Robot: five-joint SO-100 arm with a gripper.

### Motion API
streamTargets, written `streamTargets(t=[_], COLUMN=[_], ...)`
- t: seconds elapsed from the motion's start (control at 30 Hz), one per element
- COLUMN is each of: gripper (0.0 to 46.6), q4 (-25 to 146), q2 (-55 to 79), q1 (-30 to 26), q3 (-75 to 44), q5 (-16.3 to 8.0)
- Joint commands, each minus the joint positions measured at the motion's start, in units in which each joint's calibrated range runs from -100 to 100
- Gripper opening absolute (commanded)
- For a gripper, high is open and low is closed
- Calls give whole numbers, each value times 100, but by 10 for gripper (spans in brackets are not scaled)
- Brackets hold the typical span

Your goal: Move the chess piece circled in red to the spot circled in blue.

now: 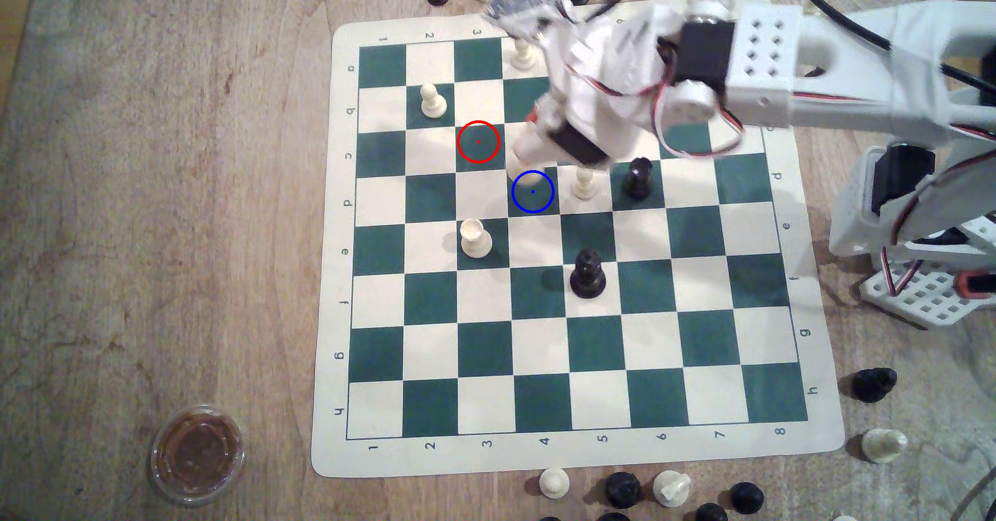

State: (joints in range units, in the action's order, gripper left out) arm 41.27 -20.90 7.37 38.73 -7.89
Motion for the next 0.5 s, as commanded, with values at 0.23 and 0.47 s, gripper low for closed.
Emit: streamTargets(t=[0.23,0.47], gripper=[3,3], q4=[-270,-434], q2=[-100,240], q1=[-100,-6], q3=[-92,-128], q5=[44,73])
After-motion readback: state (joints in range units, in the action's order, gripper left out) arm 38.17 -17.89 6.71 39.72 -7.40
